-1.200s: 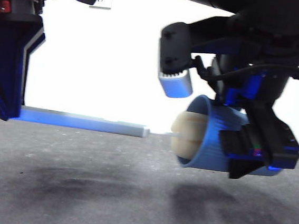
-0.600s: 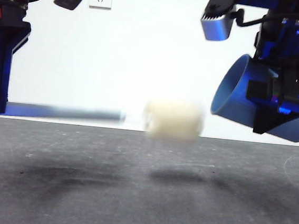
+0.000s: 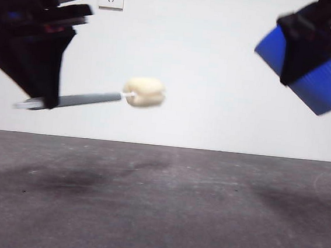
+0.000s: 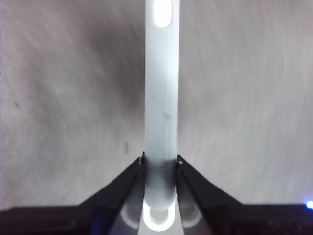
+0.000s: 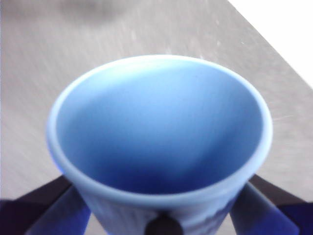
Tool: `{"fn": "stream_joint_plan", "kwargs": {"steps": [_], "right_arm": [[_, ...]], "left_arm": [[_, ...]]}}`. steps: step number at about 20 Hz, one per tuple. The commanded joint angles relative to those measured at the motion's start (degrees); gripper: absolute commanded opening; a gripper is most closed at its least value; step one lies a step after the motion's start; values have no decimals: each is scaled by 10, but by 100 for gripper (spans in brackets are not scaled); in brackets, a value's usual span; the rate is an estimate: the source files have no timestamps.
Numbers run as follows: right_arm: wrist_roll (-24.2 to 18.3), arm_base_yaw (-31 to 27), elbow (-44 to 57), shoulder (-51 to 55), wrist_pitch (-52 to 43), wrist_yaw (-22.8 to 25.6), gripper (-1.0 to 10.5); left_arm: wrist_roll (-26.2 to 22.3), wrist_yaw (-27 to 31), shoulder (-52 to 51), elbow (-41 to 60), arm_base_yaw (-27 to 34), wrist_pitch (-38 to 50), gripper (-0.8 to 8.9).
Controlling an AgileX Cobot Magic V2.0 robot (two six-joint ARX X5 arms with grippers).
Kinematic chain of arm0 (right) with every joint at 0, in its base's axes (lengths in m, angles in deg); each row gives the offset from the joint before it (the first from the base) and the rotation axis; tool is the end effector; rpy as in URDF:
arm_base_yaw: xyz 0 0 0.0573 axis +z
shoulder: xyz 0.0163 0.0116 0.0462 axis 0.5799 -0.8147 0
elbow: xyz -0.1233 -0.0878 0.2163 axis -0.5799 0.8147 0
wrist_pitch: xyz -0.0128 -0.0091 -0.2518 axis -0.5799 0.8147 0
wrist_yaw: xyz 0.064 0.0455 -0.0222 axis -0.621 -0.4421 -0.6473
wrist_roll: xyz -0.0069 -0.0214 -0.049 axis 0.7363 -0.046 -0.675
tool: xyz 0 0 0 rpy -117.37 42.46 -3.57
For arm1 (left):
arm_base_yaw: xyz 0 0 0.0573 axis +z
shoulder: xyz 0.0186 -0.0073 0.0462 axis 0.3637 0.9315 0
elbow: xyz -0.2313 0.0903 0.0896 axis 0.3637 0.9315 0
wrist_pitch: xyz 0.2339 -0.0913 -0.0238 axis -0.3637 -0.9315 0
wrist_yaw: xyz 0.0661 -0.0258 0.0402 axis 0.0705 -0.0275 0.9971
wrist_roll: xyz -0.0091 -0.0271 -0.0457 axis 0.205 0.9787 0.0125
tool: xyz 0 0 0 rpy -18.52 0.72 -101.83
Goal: Pick up the cup brush,pick up the cup,insert the brush into the cup,clean the cup,put the cup brush back,put the cup back to the fixed position on the table
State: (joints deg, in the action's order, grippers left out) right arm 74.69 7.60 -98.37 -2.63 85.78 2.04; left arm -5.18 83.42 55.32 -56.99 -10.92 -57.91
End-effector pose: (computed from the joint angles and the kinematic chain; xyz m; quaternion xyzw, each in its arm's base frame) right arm 0.1577 0.1276 0.2767 -0.3138 0.2580 0.1417 0.9027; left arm 0.2135 -0.1329 0.2580 0.0860 0.4966 -0.1797 0.8448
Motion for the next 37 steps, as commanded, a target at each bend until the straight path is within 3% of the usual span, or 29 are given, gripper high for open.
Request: {"fn": "stream_joint_plan", "kwargs": {"steps": [1, 7, 21, 23, 26, 27, 31, 37], "right_arm": [[82, 0, -2, 22, -15, -30, -17], [109, 0, -2, 69, -58, -88, -17], [146, 0, -2, 86, -53, -103, -17], [151, 0, -2, 86, -53, -103, -17], [170, 0, -2, 85, -54, -103, -17], [172, 0, -2, 85, -54, -104, -17], [201, 0, -2, 69, -76, -136, -17], [204, -22, -1, -42, -177, -143, -17]], "left_arm": [[92, 19, 20, 2, 4, 35, -9], [168, 29, 118, 2, -4, 92, -9], [204, 36, 239, 2, -21, 172, -8], [204, 32, 239, 2, -21, 185, 15], [204, 26, 239, 2, -23, 185, 285], [204, 25, 238, 2, -23, 185, 331], [200, 21, 228, 2, -23, 179, 346], [159, 10, 148, 2, -23, 154, 346]]}}
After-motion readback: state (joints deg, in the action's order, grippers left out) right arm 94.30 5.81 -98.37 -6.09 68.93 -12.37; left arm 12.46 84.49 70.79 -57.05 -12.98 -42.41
